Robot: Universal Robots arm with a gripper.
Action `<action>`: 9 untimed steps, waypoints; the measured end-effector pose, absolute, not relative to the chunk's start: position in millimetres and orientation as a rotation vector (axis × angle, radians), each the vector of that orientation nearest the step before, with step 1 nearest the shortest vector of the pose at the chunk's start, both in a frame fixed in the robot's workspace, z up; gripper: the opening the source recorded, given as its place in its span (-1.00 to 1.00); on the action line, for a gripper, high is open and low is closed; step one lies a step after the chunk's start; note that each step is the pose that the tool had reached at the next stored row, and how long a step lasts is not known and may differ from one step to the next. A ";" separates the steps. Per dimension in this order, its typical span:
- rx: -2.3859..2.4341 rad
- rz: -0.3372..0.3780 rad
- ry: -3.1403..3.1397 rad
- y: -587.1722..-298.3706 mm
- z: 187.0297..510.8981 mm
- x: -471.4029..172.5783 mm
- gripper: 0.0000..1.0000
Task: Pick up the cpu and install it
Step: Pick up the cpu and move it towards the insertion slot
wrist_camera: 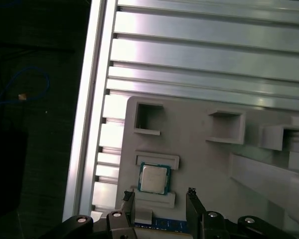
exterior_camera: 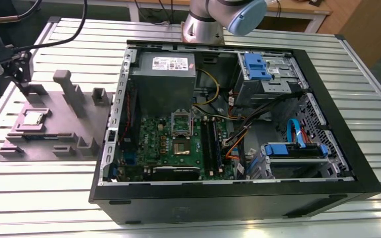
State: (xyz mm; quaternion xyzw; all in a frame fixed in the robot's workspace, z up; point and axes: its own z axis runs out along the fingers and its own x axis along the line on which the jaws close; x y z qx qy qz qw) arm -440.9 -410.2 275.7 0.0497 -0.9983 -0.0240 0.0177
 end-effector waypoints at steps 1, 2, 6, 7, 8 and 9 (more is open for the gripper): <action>0.154 -0.075 -3.101 -410.2 274.5 -440.9 0.06; 0.154 -0.075 -3.101 -410.2 273.3 -440.9 0.06; 0.152 -0.075 -3.102 -410.3 269.7 -441.0 0.06; 0.148 -0.075 -3.102 -410.4 268.9 -441.0 0.06; 0.139 -0.075 -3.102 -410.4 268.2 -441.1 0.06; 0.128 -0.075 -3.103 -410.4 267.5 -441.1 0.06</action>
